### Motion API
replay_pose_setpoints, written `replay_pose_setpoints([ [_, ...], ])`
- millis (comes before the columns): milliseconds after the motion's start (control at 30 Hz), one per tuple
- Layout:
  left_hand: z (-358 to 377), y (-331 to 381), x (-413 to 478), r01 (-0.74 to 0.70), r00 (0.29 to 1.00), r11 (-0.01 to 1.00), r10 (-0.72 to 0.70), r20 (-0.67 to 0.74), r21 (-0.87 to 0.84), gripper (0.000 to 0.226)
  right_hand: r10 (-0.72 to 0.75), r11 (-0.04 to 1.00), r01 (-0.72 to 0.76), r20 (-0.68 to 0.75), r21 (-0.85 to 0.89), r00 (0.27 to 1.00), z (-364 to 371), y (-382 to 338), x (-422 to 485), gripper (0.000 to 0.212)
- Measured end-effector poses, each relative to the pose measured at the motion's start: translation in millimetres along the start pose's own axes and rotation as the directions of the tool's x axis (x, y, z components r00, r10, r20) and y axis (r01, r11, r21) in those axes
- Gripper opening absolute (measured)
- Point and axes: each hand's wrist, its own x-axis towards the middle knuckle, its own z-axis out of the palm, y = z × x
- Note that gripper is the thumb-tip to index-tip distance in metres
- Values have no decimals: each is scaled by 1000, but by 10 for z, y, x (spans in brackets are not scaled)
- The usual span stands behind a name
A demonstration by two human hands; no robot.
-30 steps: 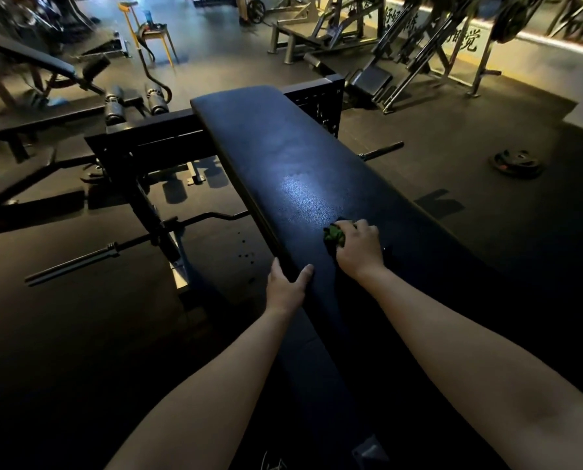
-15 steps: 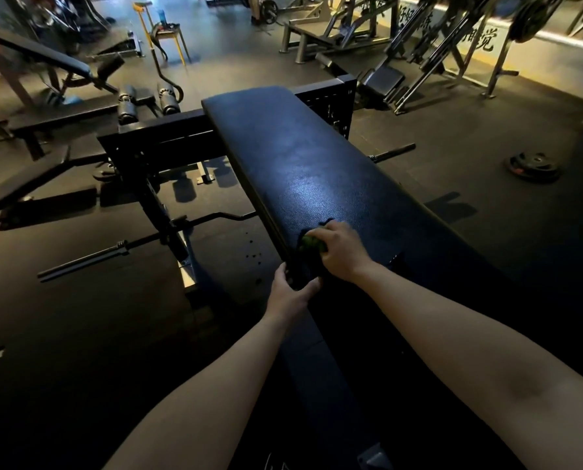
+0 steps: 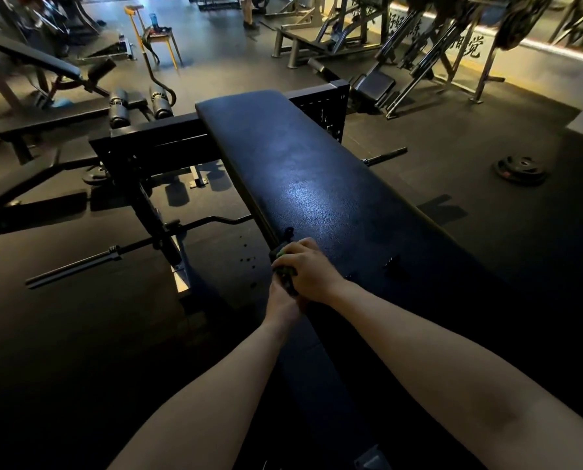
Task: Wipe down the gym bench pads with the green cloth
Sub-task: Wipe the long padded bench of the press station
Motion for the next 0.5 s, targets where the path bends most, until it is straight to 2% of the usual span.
replay_pose_setpoints([
  [67,4,-8,13,13,1000,999,-13,11,46,62,18,1000,-18,-2,-10,1000,-95,112,10,46],
  [133,12,20,-6,13,1000,994,-12,-14,107,55,97,995,-98,-62,-17,993,-251,340,7,42],
  [267,13,83,-42,-3,1000,947,3,-2,320,94,364,927,-375,-182,-28,913,-596,790,-114,37],
  [367,42,159,-24,-67,998,897,52,46,438,99,530,838,-546,-220,-12,819,-669,837,-160,43],
  [433,107,238,50,-149,989,834,120,88,532,95,535,843,-533,-225,73,814,-608,663,-130,43],
  [500,152,282,118,-206,978,762,149,143,613,92,449,889,-427,-130,164,884,-503,445,-69,39],
])
